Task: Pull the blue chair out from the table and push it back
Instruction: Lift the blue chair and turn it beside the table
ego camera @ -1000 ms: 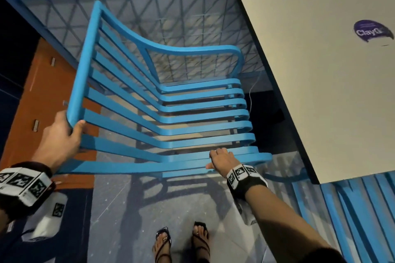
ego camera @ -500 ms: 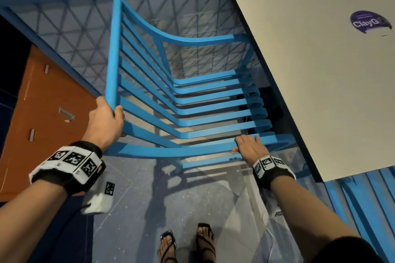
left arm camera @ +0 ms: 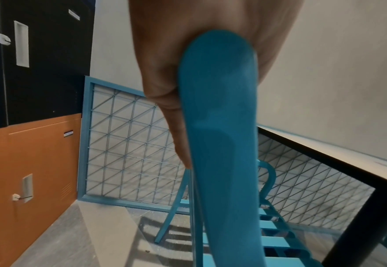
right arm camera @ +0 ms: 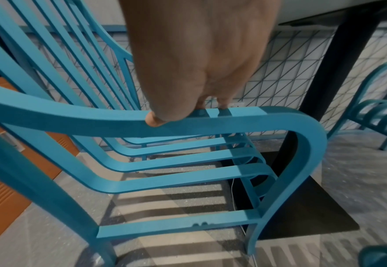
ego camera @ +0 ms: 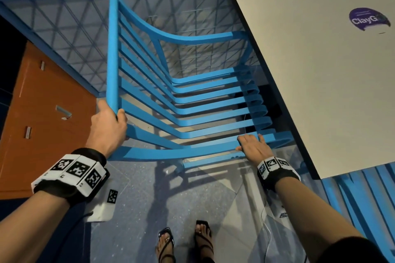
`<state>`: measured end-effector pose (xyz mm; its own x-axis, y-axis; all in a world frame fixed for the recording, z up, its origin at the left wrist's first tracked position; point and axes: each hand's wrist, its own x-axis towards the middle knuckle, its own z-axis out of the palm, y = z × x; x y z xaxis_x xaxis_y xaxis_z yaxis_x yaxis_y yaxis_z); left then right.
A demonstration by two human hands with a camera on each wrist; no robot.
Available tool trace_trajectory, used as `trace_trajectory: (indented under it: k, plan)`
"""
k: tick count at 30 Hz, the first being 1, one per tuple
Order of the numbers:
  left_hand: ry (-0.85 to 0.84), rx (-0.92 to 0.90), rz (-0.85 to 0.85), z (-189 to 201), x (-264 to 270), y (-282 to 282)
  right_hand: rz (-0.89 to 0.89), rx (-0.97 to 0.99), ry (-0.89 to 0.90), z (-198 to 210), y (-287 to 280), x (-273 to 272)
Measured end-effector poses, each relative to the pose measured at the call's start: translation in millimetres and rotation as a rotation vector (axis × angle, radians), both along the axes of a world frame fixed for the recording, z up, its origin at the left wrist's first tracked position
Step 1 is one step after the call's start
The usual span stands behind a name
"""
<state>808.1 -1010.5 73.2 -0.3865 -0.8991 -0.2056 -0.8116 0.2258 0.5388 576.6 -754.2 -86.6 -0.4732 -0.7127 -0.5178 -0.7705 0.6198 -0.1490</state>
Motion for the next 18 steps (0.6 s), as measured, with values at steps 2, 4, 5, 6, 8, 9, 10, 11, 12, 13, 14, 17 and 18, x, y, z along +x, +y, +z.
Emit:
trace_trajectory:
  k: [2,4,5,6,8,9,10,11,12,13,14,17,18]
  plan:
    - [0.005,-0.007,0.008,1,-2,1,0.000,0.003,-0.005,1,-1,0]
    - [0.005,-0.003,0.014,2,-2,3,-0.005,0.012,-0.005,2,-1,-1]
    - [0.009,0.000,0.016,2,-1,4,-0.006,0.012,-0.004,3,0,-1]
    - [0.010,0.002,0.017,2,0,5,-0.005,0.015,0.003,3,0,-2]
    - [0.005,0.000,0.018,2,1,6,0.011,0.031,0.035,2,2,-2]
    - [0.002,-0.007,0.015,3,1,7,0.018,0.038,0.044,3,3,-2]
    - [0.001,-0.012,0.010,3,1,7,0.021,0.044,0.050,3,4,-2]
    - [-0.001,-0.019,0.004,4,0,7,0.014,0.040,0.047,4,3,-1]
    - [-0.008,-0.022,0.002,5,-1,8,-0.012,0.032,0.035,5,2,-1]
    - [-0.018,-0.028,0.004,6,-1,8,-0.045,0.025,0.032,7,3,2]
    - [-0.029,-0.025,0.004,6,-1,8,-0.066,0.006,0.060,10,4,7]
    - [-0.103,-0.026,-0.015,11,1,7,-0.028,-0.113,0.141,22,26,42]
    - [-0.124,-0.014,-0.027,12,2,7,-0.002,-0.135,0.102,25,39,61]
